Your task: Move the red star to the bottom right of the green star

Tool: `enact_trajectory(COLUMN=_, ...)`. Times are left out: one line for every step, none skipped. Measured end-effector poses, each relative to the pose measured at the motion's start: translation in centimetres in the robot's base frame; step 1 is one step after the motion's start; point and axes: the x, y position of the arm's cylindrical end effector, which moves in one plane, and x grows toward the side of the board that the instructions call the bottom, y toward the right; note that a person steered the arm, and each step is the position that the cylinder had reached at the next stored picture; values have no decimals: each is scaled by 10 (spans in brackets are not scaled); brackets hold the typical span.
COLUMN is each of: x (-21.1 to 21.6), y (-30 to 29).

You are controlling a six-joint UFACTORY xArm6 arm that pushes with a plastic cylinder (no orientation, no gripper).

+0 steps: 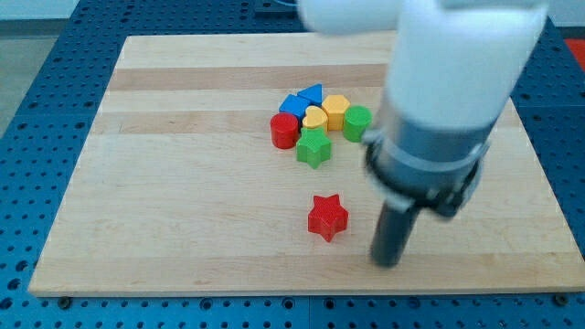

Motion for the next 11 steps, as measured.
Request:
enact_trajectory(x=1, y=-52)
enact_trajectory(x=-44, y=-64)
enact_trajectory(x=-81, y=-43)
enact_trajectory(x=-100, y=13)
enact_trajectory(x=-98, y=25)
enact_trajectory(x=-55, y=32)
enact_trajectory(x=-66, y=80)
enact_trajectory(x=-93, y=83)
enact_trajectory(x=-106, y=73)
enact_trajectory(x=-108, y=43)
enact_trajectory(x=-110, y=15)
